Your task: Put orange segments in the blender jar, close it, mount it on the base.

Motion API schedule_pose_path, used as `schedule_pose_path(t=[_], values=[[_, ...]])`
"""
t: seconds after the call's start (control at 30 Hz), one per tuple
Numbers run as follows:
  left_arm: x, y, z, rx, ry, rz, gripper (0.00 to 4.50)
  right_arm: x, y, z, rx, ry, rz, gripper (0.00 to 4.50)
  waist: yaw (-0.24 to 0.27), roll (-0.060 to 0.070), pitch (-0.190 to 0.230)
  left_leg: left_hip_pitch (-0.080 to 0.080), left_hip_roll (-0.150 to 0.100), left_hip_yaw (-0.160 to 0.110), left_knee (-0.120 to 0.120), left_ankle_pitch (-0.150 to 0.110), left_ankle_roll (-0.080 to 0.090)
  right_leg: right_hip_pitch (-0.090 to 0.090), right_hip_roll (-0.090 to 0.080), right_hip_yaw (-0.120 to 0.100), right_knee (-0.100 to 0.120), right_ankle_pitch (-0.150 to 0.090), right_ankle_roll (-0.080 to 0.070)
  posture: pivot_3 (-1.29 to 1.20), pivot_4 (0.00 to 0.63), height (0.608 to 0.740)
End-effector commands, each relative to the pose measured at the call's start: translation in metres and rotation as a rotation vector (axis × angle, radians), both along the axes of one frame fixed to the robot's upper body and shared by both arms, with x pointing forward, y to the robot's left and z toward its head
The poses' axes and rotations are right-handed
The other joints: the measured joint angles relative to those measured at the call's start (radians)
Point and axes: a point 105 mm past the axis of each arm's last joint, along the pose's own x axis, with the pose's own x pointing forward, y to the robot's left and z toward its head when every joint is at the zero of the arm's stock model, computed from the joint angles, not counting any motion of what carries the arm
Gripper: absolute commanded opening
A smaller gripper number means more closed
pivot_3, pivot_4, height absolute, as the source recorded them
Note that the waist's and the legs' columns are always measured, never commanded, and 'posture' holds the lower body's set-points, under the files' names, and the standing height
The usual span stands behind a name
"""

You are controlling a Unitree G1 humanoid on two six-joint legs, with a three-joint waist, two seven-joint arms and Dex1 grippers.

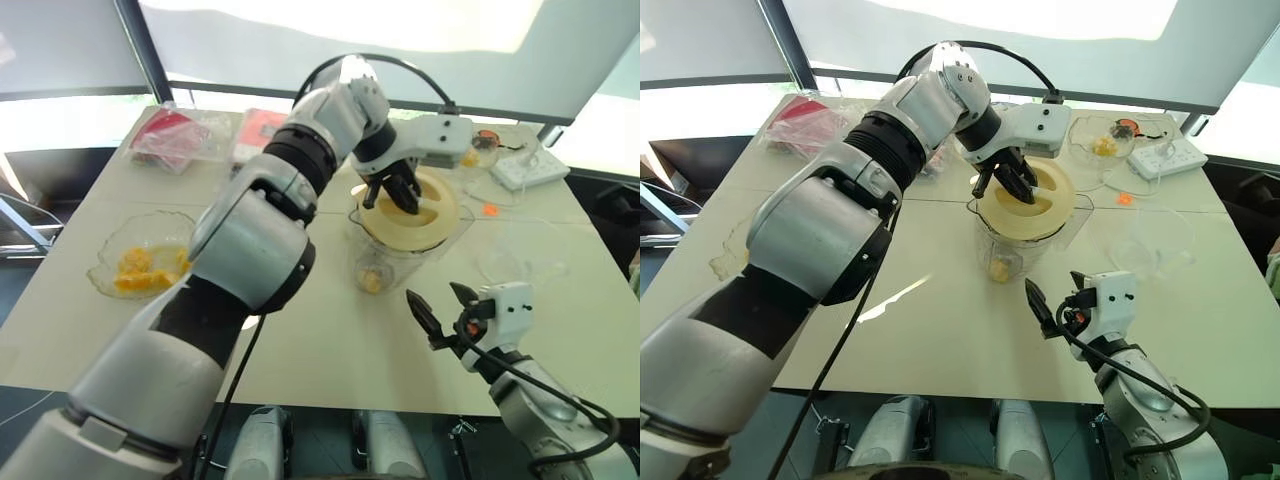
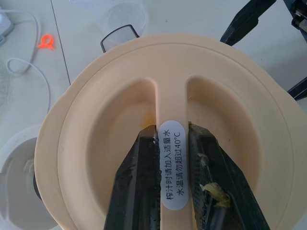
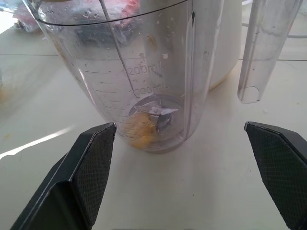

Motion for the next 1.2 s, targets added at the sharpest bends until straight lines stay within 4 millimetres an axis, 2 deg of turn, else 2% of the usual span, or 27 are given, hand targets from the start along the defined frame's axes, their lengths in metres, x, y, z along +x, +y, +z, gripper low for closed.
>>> schedule_pose_path(t=[0.03,0.13,0.3,0.57,0.7,1.0,1.17,1.2], values=[[0.000,0.000,-0.006,0.042,-0.007,0.000,0.23,0.000,0.003,0.013,-0.003,-0.064,0.005,4.50,-0.001,0.000,0.000,0.000,0.000,0.000,0.000,0.000,0.000,0.000,0.000,0.000,0.000,0.000,0.000,0.00,0.150,0.740],[-0.002,0.004,-0.014,0.066,0.036,0.000,0.23,0.002,0.002,0.014,-0.003,-0.072,0.000,4.50,-0.001,0.000,0.000,0.000,0.000,0.000,0.000,0.000,0.000,0.000,0.000,0.000,0.000,0.000,0.000,0.00,0.150,0.740],[-0.011,0.012,-0.024,0.060,0.219,0.002,0.23,0.007,-0.004,0.015,-0.019,-0.085,-0.015,4.50,-0.002,0.001,-0.001,0.000,0.000,0.000,0.000,0.000,0.000,0.000,0.000,0.000,0.000,0.000,0.000,0.00,0.150,0.740],[-0.009,0.023,-0.040,0.089,0.268,0.016,0.23,0.020,-0.027,0.016,-0.097,-0.117,-0.105,4.50,-0.003,0.003,-0.002,0.000,0.000,0.000,-0.001,0.000,0.000,0.000,0.001,0.000,0.000,0.000,0.000,0.00,0.150,0.740],[-0.007,0.025,-0.043,0.076,0.276,0.030,0.23,0.042,-0.037,0.009,-0.136,-0.132,-0.155,4.50,-0.004,0.005,-0.003,0.001,0.000,0.000,-0.001,0.000,0.000,0.000,0.001,0.000,0.001,0.000,0.000,0.00,0.150,0.740],[-0.008,0.027,-0.044,0.077,0.281,0.016,0.23,0.086,-0.035,0.005,-0.119,-0.173,-0.120,4.50,-0.006,0.006,-0.004,0.002,0.000,0.000,-0.001,0.000,0.000,0.001,0.002,0.000,0.001,0.000,0.001,0.00,0.150,0.740],[-0.009,0.026,-0.044,0.072,0.277,0.004,0.23,0.104,-0.042,0.003,-0.121,-0.193,-0.154,4.50,-0.009,0.007,-0.004,0.002,0.000,0.001,-0.001,0.000,0.000,0.001,0.002,0.000,0.001,0.000,0.002,0.00,0.150,0.740],[-0.008,0.027,-0.045,0.075,0.275,0.002,0.23,0.106,-0.044,0.004,-0.119,-0.198,-0.163,4.24,-0.009,0.007,-0.004,0.002,0.000,0.001,-0.001,0.000,0.000,0.001,0.002,0.000,0.001,0.001,0.004,0.00,0.150,0.740]])
